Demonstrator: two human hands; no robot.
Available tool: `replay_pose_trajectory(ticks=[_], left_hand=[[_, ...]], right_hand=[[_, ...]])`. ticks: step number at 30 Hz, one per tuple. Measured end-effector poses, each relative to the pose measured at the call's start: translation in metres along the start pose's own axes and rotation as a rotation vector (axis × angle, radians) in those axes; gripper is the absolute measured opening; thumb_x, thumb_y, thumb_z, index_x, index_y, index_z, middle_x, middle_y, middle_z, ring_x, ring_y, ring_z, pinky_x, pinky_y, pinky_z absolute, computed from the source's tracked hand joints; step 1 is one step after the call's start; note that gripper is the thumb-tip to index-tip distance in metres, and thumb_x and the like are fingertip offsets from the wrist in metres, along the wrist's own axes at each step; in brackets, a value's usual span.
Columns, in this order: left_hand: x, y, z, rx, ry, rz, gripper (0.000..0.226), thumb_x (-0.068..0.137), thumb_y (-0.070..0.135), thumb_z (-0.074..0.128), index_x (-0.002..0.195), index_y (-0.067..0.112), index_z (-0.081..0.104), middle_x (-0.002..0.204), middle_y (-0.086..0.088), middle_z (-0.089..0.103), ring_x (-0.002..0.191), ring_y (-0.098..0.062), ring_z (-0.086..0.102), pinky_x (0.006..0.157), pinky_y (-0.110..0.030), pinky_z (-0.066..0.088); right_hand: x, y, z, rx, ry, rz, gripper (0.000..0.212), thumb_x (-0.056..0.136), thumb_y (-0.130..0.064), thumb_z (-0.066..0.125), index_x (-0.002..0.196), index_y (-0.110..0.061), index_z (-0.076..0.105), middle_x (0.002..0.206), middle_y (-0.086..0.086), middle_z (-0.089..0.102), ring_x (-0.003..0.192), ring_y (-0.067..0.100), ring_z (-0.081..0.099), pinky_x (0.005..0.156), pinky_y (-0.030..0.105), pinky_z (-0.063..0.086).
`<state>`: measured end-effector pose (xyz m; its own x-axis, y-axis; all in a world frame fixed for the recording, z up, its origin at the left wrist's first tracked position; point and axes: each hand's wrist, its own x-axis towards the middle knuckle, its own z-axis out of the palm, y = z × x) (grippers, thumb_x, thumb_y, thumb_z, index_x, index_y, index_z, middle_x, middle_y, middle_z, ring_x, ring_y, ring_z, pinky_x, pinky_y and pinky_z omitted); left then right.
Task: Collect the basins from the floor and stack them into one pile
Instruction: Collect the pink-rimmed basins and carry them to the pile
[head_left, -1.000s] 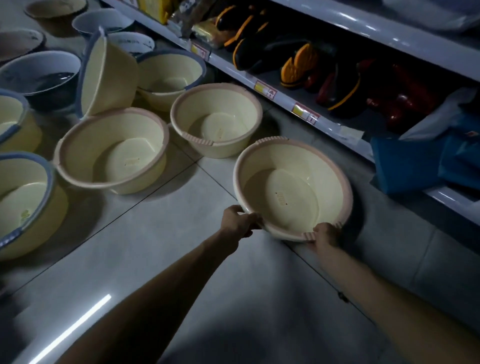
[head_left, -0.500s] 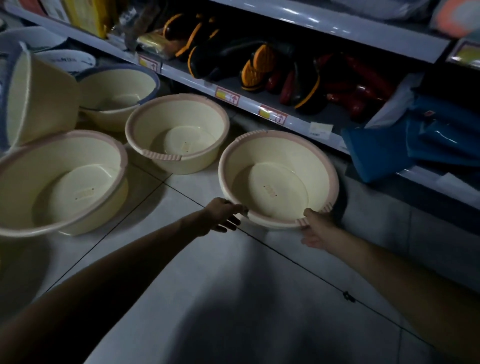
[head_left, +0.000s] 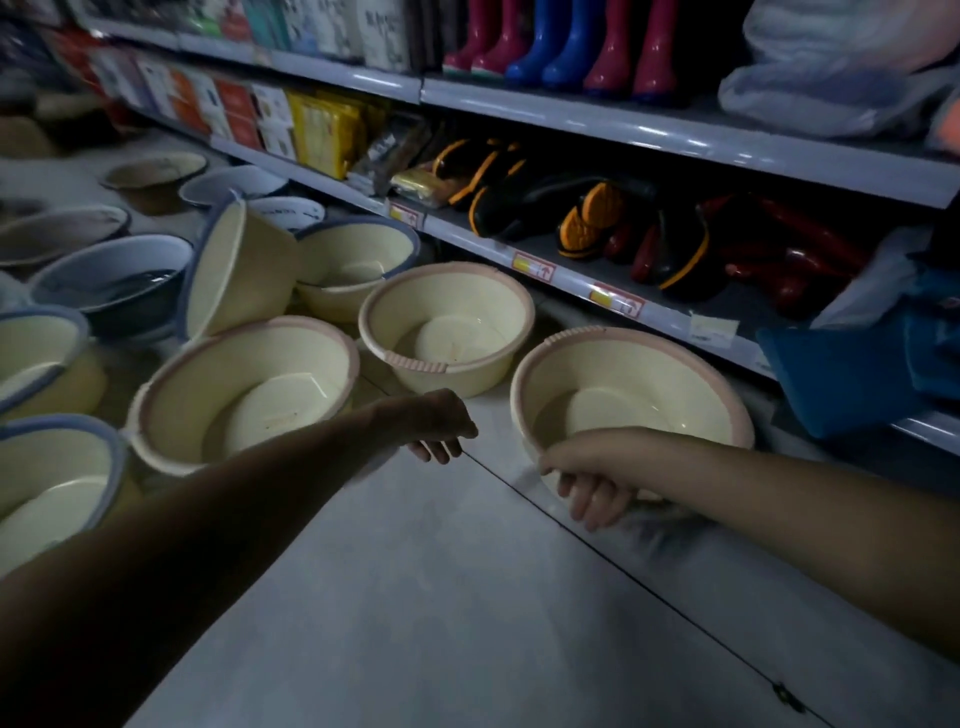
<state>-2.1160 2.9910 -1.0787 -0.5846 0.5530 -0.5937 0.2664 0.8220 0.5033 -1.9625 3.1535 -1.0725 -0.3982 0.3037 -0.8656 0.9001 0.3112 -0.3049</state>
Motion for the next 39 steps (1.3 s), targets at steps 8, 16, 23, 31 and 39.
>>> replay_pose_trajectory(ticks=[8,16,23,31,39], left_hand=[[-0.066,-0.049,-0.061,0.062,0.034,-0.097,0.029,0.105,0.021,0.053,0.127,0.005,0.062,0.105,-0.01,0.075,0.074,-0.014,0.07,0.063,-0.025,0.056],[-0.08,-0.183,-0.076,-0.127,0.201,-0.343,0.03,0.101,0.023,0.051,0.119,0.003,0.065,0.102,-0.008,0.078,0.081,-0.021,0.074,0.074,-0.033,0.062],[-0.076,-0.276,-0.051,-0.848,0.499,-0.496,0.053,0.104,0.051,0.043,0.126,0.004,0.054,0.098,-0.016,0.072,0.08,-0.028,0.071,0.061,-0.03,0.05],[-0.053,-0.29,-0.047,-1.35,0.602,-0.431,0.036,0.102,0.029,0.054,0.126,0.002,0.051,0.113,-0.021,0.068,0.089,-0.031,0.072,0.075,-0.039,0.056],[-0.068,-0.282,-0.061,-1.427,0.652,-0.406,0.034,0.096,0.014,0.051,0.125,-0.003,0.059,0.108,-0.02,0.073,0.075,-0.024,0.072,0.062,-0.031,0.053]], right_hand=[[-0.002,-0.113,0.048,0.016,0.103,-0.326,0.025,0.097,-0.027,0.053,0.11,-0.008,0.061,0.097,0.013,0.073,0.08,0.027,0.071,0.072,0.033,0.057],[0.037,-0.178,0.113,0.011,0.095,-0.451,0.016,0.094,-0.014,0.056,0.099,-0.004,0.066,0.081,0.012,0.07,0.058,0.022,0.067,0.057,0.029,0.054],[0.063,-0.245,0.185,0.244,0.005,-0.392,0.052,0.098,-0.039,0.063,0.137,-0.007,0.047,0.112,0.019,0.06,0.097,0.033,0.063,0.073,0.04,0.055],[0.099,-0.278,0.229,0.636,-0.101,-0.254,0.06,0.097,-0.021,0.069,0.148,-0.013,0.04,0.152,0.014,0.038,0.136,0.039,0.044,0.084,0.049,0.052],[0.079,-0.264,0.207,0.87,-0.196,-0.383,0.009,0.093,0.011,0.056,0.101,0.006,0.055,0.094,0.019,0.06,0.122,0.041,0.058,0.079,0.042,0.058]])
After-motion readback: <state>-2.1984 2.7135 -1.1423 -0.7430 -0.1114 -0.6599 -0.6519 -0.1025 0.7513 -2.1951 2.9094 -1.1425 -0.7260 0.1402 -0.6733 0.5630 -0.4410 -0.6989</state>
